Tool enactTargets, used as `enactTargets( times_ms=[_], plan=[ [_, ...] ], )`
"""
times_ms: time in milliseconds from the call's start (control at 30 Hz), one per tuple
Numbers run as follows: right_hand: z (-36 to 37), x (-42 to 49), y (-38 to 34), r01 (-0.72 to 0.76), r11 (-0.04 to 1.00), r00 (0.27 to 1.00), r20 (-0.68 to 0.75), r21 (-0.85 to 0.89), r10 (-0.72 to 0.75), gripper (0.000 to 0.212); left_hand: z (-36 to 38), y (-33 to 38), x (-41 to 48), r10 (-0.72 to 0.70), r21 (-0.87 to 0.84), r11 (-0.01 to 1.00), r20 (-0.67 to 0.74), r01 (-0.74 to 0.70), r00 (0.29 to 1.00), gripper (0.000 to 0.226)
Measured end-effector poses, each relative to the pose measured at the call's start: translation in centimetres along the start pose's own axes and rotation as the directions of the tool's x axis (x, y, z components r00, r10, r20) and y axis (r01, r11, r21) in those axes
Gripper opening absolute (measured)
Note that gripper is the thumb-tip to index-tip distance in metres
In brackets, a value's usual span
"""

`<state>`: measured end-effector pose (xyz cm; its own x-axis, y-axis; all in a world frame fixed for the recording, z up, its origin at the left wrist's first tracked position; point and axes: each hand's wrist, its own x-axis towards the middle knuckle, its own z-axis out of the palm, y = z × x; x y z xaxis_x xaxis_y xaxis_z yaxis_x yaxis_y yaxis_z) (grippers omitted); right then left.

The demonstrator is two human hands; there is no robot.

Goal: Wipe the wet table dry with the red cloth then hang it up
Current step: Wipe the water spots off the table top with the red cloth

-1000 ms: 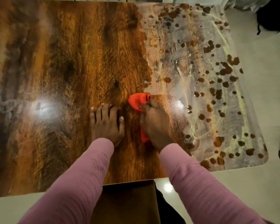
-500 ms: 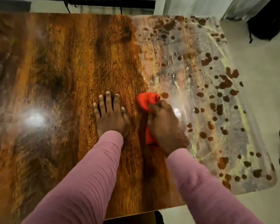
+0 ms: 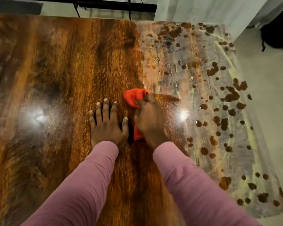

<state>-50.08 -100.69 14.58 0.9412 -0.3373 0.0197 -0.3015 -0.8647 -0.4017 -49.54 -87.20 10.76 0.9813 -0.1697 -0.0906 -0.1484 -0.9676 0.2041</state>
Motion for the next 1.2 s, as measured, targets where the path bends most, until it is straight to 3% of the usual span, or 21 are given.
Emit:
enactTargets(
  times_ms=[67,167,267,333,433,533,600,700,800,900,1000,1133,1200],
  plan=[
    [-1.2,1.2,3.1,-0.154,0.988,0.986,-0.058,0.031,0.156,0.035,-0.1,0.0,-0.1,-0.004,-0.006,1.0,0.006,0.004,1.0,0.07],
    [-3.0,3.2,6.4,-0.382,0.923,0.9,-0.205,0.054,0.384,0.028,-0.3,0.1,-0.2,0.006,-0.011,1.0,0.016,-0.005,1.0,0.071],
    [-2.6,4.0,4.7,-0.495,0.861,0.818,-0.272,0.114,0.506,0.025,-0.4,0.1,-0.1,-0.003,-0.003,1.0,0.027,0.003,1.0,0.071],
    [-1.5,3.8,1.8,-0.424,0.892,0.862,-0.232,0.155,0.45,0.024,-0.5,0.3,-0.2,-0.001,0.006,1.0,0.024,0.001,1.0,0.071],
    [0.3,3.2,-1.5,-0.109,0.993,0.987,-0.114,0.041,0.113,0.035,-0.6,0.3,-0.2,0.005,0.011,1.0,0.016,-0.005,1.0,0.07],
    [-0.2,3.8,-0.1,0.059,0.996,0.998,-0.027,-0.064,-0.061,0.033,-0.6,0.2,-0.2,0.017,0.011,1.0,0.03,-0.017,0.999,0.069],
    [-1.2,4.7,2.4,-0.052,0.997,0.995,-0.091,-0.06,0.047,0.031,-0.6,0.1,-0.2,0.019,0.008,1.0,0.034,-0.019,0.999,0.069],
    [-2.8,6.6,5.1,-0.343,0.939,0.915,-0.222,0.016,0.338,0.027,-0.6,0.1,-0.1,0.026,0.001,1.0,0.034,-0.026,0.999,0.071],
    [-2.6,7.0,3.2,-0.431,0.9,0.863,-0.263,0.063,0.432,0.021,-0.5,0.1,0.0,0.02,0.001,1.0,0.031,-0.02,0.999,0.07],
    [-1.6,6.2,-0.5,-0.298,0.955,0.931,-0.225,-0.013,0.287,0.016,-0.6,0.2,-0.3,0.014,-0.009,1.0,0.034,-0.013,0.999,0.069],
    [-0.9,5.8,-1.9,-0.093,0.994,0.995,-0.035,-0.054,0.091,0.03,-1.3,0.3,-0.3,-0.005,-0.01,1.0,0.045,0.005,0.999,0.068],
    [-1.8,7.3,0.0,-0.085,0.995,0.996,-0.025,-0.057,0.084,0.035,-2.6,1.4,2.7,-0.069,-0.01,0.998,-0.005,0.069,0.998,0.047],
    [-2.6,8.2,1.8,-0.153,0.987,0.986,-0.067,-0.045,0.15,0.034,-2.7,2.3,5.1,-0.093,-0.044,0.995,-0.057,0.091,0.994,0.04]
  ],
)
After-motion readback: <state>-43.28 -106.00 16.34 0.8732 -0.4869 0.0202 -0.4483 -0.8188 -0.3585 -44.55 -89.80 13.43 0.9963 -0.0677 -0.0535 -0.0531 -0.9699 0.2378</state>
